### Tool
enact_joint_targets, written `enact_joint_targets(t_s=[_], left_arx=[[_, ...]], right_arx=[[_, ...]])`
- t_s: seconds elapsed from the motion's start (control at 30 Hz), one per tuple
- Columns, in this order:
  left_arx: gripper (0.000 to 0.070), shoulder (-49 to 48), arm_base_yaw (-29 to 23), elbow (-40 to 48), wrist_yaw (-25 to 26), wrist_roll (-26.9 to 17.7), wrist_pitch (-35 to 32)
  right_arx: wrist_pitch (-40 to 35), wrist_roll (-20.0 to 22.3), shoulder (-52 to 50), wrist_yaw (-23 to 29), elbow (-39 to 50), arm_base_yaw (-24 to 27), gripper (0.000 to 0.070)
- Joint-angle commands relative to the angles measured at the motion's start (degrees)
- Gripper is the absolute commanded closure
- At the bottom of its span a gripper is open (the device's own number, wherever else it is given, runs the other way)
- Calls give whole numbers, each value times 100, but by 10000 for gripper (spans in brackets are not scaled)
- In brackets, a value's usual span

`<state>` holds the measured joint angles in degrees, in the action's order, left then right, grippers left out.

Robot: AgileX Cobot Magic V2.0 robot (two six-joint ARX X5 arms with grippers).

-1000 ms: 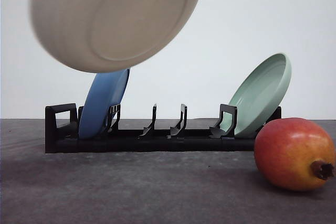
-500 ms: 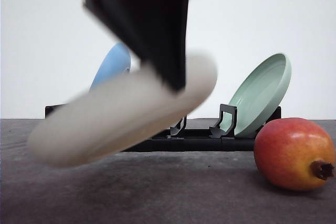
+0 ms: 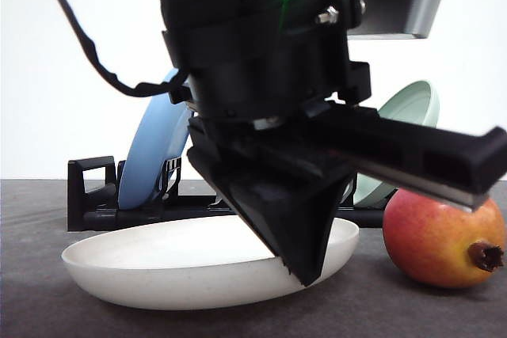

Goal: Place pomegranate in white plate

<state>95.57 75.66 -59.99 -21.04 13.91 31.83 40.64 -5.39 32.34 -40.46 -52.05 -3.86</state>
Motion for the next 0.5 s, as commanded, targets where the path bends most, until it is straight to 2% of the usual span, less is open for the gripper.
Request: enact_joint_targets(t_s=[0.0, 0.03, 0.07, 0.1, 0.2, 0.23, 0.3, 0.47], left_arx=[[699, 91, 87, -55, -32, 146, -33], [685, 90, 87, -60, -31, 173, -35], [631, 89, 87, -65, -33, 227, -35], [533, 86, 87, -73, -33, 292, -35], [168, 65, 88, -86, -32, 513, -48], [108, 62, 93, -89, -31, 539, -44], [72, 35, 98, -106, -31, 645, 1], [66, -227, 118, -120, -9, 801, 74]], right_arx=[[-26, -44, 15, -12, -87, -13, 97], [-26, -44, 15, -13, -87, -13, 97], [-24, -44, 15, -13, -87, -13, 97], [-24, -44, 15, -13, -87, -13, 97], [-24, -46, 17, -13, -87, -13, 97], [-26, -46, 17, -13, -87, -13, 97], [-24, -49, 18, -11, -87, -16, 97], [51, -69, 109, -5, -82, -200, 97]])
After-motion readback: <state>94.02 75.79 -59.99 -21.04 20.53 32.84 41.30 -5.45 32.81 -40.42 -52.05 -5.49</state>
